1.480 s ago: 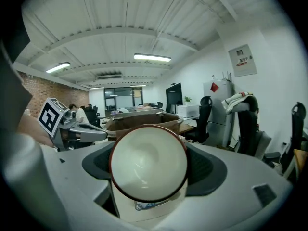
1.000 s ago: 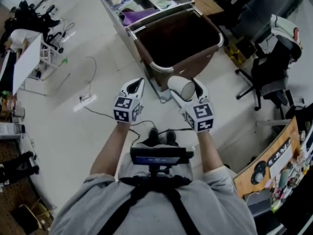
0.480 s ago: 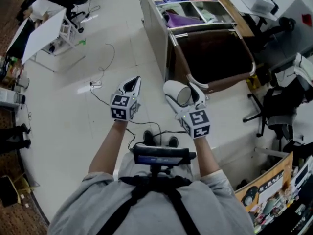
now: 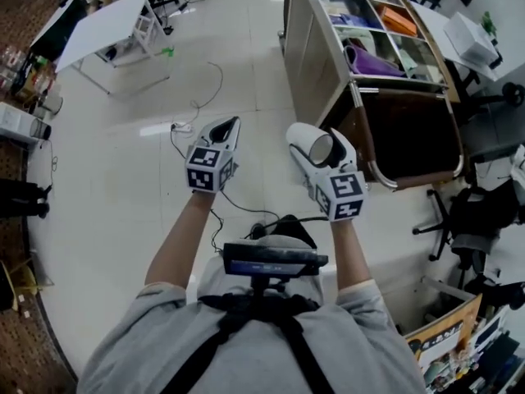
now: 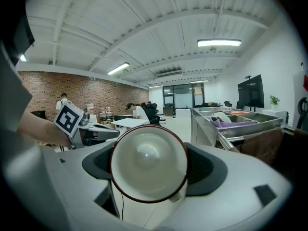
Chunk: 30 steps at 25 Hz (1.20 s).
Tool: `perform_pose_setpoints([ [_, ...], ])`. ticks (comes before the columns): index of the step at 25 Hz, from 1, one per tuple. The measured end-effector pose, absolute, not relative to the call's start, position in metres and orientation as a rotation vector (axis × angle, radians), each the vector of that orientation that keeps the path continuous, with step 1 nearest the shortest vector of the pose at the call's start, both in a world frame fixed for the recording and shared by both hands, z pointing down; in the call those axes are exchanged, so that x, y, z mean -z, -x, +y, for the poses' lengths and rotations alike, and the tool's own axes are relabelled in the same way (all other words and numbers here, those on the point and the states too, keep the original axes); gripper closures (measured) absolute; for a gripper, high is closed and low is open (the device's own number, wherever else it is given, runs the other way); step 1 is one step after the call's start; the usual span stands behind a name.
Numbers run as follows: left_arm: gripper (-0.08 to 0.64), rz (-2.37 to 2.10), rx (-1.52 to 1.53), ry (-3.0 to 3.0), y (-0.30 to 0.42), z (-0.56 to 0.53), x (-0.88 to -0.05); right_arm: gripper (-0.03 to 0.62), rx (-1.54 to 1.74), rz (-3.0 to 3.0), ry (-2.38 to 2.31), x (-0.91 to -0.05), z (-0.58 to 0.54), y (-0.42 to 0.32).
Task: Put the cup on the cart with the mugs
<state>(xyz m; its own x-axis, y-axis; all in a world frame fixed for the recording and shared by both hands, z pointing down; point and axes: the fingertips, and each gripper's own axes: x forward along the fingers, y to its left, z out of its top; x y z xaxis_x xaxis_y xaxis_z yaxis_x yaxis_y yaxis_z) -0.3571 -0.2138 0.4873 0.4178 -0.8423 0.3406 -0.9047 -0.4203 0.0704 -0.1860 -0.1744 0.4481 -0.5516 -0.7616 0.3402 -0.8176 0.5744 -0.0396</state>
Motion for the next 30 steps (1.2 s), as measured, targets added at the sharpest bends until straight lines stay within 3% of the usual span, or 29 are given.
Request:
perform_pose_setpoints([
  [11, 0.557, -1.600, -0.348, -2.364, 0.404, -0.297, -0.492, 0.173, -0.244, -2.560, -1.207, -0.446, -0.286, 0.237],
  [30, 0.557, -1.674, -0.368, -2.363, 0.418, -0.488, -0.462, 0.173, -0.242, -2.618, -1.092, -0.434, -0.463, 0.276],
])
